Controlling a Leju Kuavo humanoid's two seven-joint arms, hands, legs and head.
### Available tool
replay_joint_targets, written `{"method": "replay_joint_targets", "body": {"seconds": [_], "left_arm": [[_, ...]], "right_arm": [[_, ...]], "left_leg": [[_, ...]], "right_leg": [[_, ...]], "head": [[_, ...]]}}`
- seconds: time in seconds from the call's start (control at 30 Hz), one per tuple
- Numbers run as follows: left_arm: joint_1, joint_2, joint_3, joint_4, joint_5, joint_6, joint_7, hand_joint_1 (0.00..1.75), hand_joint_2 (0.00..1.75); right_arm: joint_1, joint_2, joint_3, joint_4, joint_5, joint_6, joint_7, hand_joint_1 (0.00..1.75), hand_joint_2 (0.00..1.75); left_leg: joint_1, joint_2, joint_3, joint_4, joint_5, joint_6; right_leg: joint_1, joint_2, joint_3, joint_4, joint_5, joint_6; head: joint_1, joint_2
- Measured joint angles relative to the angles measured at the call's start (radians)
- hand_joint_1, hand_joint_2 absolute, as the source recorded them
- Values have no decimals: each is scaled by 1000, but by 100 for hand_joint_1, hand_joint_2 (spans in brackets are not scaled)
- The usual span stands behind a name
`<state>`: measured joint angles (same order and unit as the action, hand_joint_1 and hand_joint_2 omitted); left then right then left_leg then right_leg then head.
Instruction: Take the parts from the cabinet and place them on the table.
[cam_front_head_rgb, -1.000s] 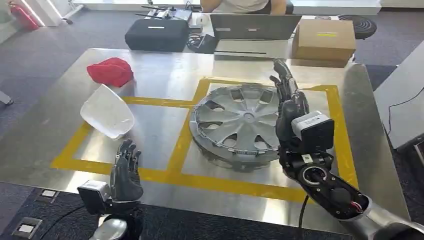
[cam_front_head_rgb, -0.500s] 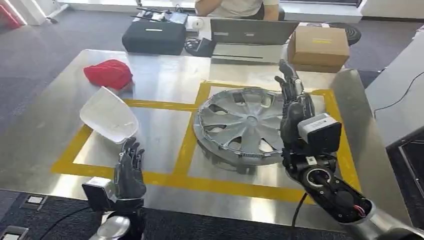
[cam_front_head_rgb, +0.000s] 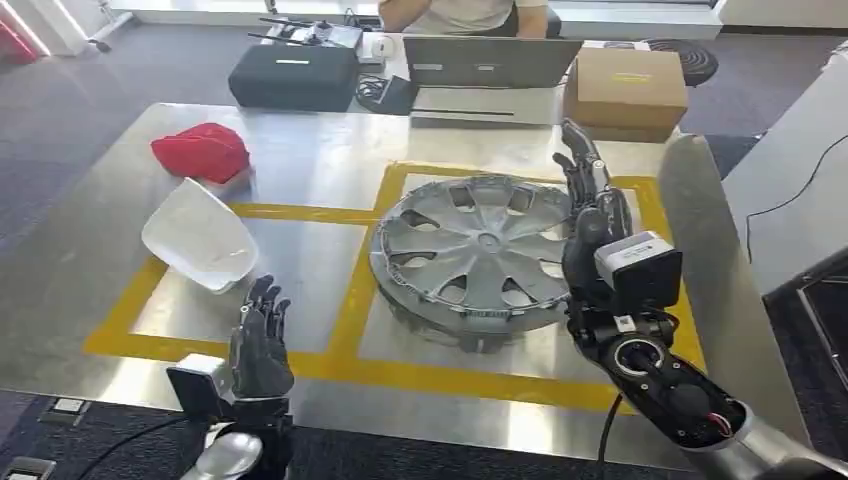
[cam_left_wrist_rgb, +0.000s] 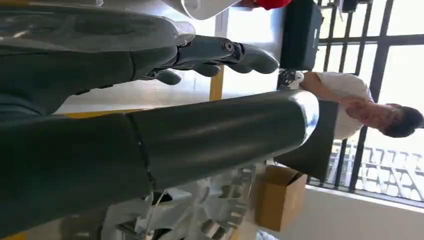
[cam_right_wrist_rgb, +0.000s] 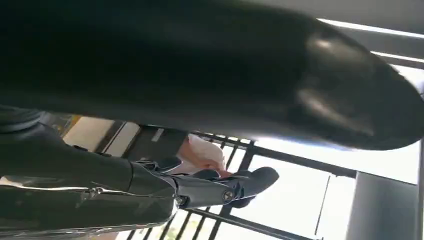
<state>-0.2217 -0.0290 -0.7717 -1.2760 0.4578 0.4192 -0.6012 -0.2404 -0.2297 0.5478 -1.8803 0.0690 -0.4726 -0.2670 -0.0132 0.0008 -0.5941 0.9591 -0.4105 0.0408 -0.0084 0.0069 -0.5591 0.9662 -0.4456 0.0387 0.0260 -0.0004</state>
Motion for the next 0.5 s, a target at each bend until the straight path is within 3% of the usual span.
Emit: {"method": "replay_joint_targets", "body": {"seconds": [0.13,0.27,0.3,0.33,0.37,0.4,0.47,0.5], "left_arm": [[0,0,0,0,0,1,0,0,0],[-1,2,0,0,0,1,0,0,0],[-1,2,0,0,-1,1,0,0,0],[-1,-1,0,0,-1,1,0,0,0],[0,-3,0,0,-2,1,0,0,0],[-2,-5,0,0,-3,2,0,0,0],[0,-6,0,0,-3,2,0,0,0],[2,-6,0,0,-3,2,0,0,0]], "right_arm": [[1,1,0,0,0,-1,1,0,0],[5,3,-1,0,-3,0,1,0,0],[6,3,-1,-1,-3,0,1,0,0],[7,3,-2,-5,-3,0,1,0,0],[9,3,-5,-8,-3,0,1,0,0],[7,3,-7,-9,-3,0,0,0,0],[13,3,-10,-9,-3,0,2,0,0],[15,3,-9,-9,-3,0,1,0,0]], "left_leg": [[0,0,1,-3,1,-6],[-3,0,-1,5,-7,2],[-3,0,3,-2,-6,4],[9,3,20,-30,4,5],[13,10,36,-51,11,1],[17,13,45,-62,13,5],[19,19,52,-63,9,4],[20,21,53,-62,7,2]], "right_leg": [[0,0,0,0,-2,-4],[-4,0,1,-3,-1,-1],[-3,1,6,-11,1,2],[6,4,14,-19,0,4],[3,2,14,-3,-10,7],[1,1,-11,51,-44,11],[-7,1,-96,219,-115,22],[-12,0,-131,278,-130,28]], "head": [[-4,0],[-10,0],[-11,0],[-10,0],[-7,0],[0,0],[13,0],[18,0]]}}
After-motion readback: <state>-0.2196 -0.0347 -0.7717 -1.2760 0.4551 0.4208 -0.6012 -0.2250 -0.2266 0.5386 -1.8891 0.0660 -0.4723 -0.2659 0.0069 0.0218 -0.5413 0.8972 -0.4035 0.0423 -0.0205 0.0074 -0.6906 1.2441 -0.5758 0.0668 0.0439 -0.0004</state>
